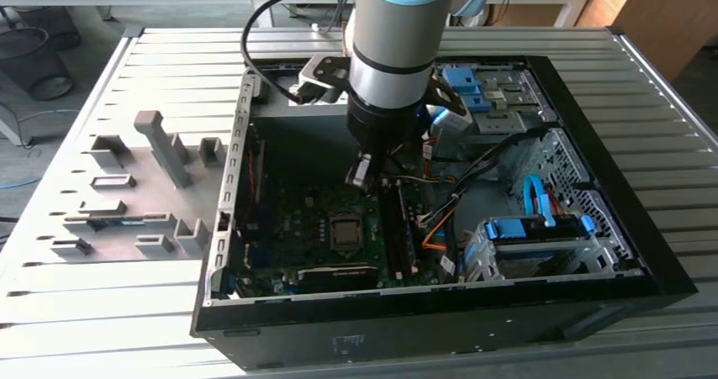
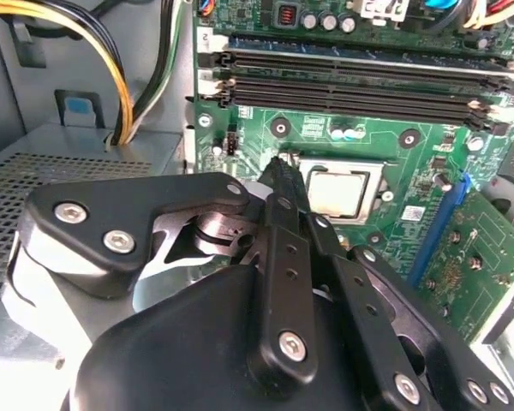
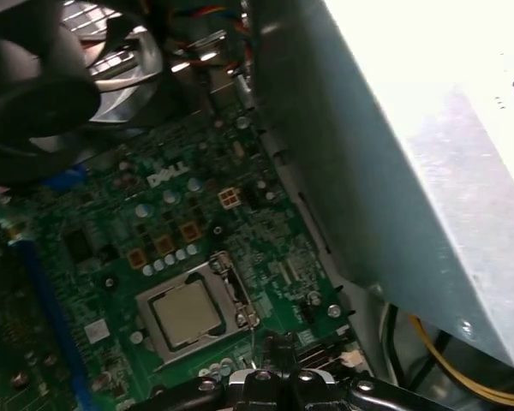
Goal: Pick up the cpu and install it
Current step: 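Install the first cpu locking lever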
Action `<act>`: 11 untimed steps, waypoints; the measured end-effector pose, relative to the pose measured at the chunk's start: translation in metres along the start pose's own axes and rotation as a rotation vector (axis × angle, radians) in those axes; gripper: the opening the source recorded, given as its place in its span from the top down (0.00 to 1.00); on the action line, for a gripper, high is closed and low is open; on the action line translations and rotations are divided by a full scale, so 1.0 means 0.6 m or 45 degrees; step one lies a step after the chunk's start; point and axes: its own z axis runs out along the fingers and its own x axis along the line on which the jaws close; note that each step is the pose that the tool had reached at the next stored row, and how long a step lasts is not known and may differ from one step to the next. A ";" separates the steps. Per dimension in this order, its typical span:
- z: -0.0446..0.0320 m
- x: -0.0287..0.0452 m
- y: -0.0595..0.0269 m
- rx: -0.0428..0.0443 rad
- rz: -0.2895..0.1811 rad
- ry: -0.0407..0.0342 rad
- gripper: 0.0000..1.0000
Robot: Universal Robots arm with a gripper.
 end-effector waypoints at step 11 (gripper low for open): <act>0.005 0.004 -0.001 0.002 -0.107 0.0101 0.90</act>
